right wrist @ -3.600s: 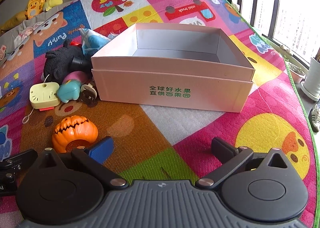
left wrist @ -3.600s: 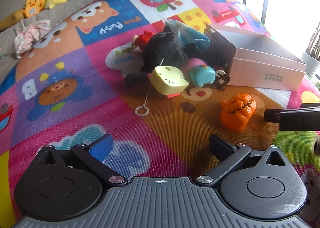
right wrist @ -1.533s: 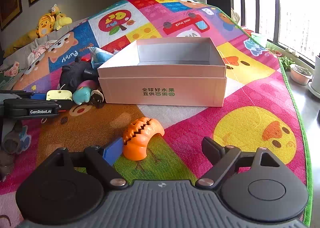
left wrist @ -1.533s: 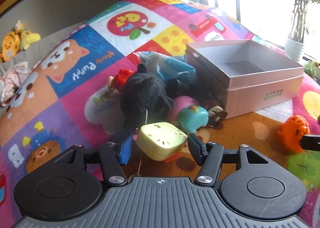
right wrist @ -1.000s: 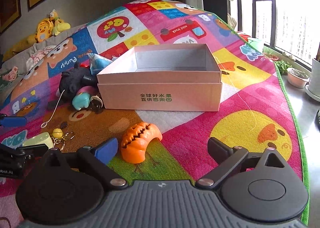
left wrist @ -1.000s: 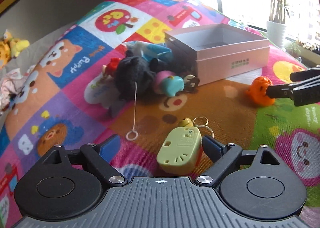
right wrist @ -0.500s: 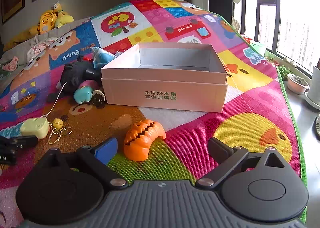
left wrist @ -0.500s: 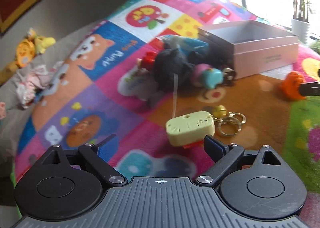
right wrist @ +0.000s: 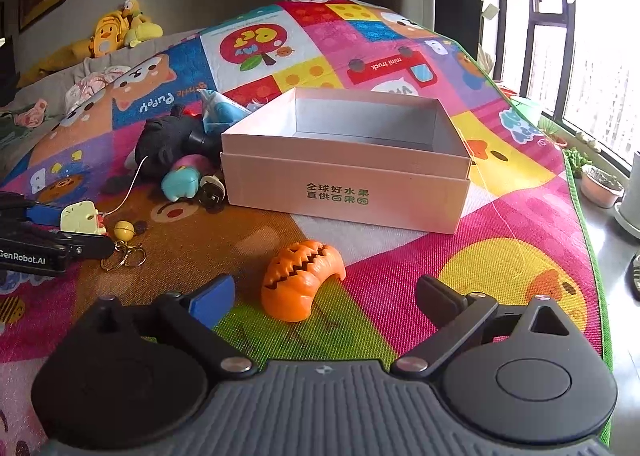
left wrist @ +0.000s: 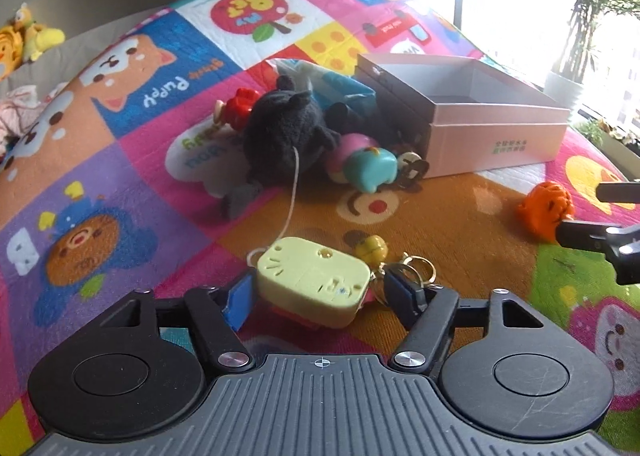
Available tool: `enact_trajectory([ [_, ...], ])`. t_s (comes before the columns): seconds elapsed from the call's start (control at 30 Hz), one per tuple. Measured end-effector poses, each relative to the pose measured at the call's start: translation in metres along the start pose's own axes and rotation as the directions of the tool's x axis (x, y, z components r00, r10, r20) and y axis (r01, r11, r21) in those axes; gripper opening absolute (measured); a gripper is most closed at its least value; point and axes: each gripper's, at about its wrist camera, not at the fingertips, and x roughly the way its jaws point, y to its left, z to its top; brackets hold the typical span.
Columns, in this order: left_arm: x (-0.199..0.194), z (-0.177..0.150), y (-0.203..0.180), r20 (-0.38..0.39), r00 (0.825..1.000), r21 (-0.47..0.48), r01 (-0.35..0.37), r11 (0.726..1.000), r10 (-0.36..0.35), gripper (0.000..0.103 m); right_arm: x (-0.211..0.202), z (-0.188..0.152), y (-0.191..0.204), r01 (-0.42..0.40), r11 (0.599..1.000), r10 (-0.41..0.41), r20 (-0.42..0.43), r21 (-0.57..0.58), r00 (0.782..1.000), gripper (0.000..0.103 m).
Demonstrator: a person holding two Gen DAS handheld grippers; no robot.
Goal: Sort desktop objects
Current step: 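Carry the keychain into the pink box with the left tool while the right tool grasps the orange pumpkin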
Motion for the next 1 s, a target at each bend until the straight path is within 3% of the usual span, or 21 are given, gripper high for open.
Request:
enact_trajectory([
  [0.07, -0.008, -0.004, -0.004, -0.004, 0.996, 0.007, 0.091, 0.996, -0.091, 0.074, 0.002, 0.001, 0.002, -0.005, 1.0, 0.005, -0.009, -0.01, 1.0, 0.097],
  [0.13, -0.017, -0.009, -0.011, 0.008, 0.991, 0.032, 0.136, 0.99, -0.137, 0.077, 0.003, 0.001, 0.003, -0.009, 1.0, 0.008, -0.016, -0.02, 1.0, 0.097],
  [0.2, -0.021, -0.012, -0.02, 0.032, 0.995, 0.073, 0.088, 0.993, -0.091, 0.085, 0.004, 0.001, 0.005, -0.01, 1.0, 0.009, -0.023, -0.03, 1.0, 0.097],
  [0.3, -0.017, -0.009, -0.024, 0.042, 0.998, 0.072, 0.044, 0.996, -0.048, 0.086, 0.007, 0.003, 0.007, -0.022, 0.999, 0.02, -0.036, -0.045, 0.999, 0.1],
  [0.5, -0.001, -0.004, -0.031, 0.002, 1.0, 0.032, 0.026, 0.999, -0.026, 0.076, 0.015, 0.01, 0.011, -0.029, 0.998, 0.027, -0.043, -0.052, 0.999, 0.1],
  [0.6, 0.0, -0.004, -0.032, 0.002, 1.0, 0.025, 0.019, 1.0, -0.019, 0.069, 0.026, 0.016, 0.015, -0.012, 0.999, 0.007, -0.087, -0.05, 0.996, 0.086],
  [0.63, -0.001, -0.004, -0.031, 0.003, 1.0, 0.024, 0.015, 1.0, -0.015, 0.061, 0.029, 0.017, 0.015, -0.013, 0.999, 0.008, -0.106, -0.044, 0.994, 0.071],
  [0.77, -0.016, -0.003, -0.033, 0.029, 1.0, 0.036, 0.007, 0.999, -0.008, 0.061, 0.019, 0.021, 0.011, -0.043, 0.998, 0.038, -0.123, -0.038, 0.992, 0.038],
  [0.9, -0.049, 0.005, -0.044, 0.096, 0.994, 0.092, 0.05, 0.995, -0.059, 0.061, -0.014, 0.023, 0.006, -0.089, 0.993, 0.081, -0.105, -0.075, 0.991, 0.032],
  [1.0, -0.071, 0.026, -0.054, 0.179, 0.979, 0.134, 0.073, 0.988, -0.097, 0.061, -0.049, 0.038, -0.002, -0.105, 0.99, 0.102, -0.039, -0.091, 0.994, 0.02],
])
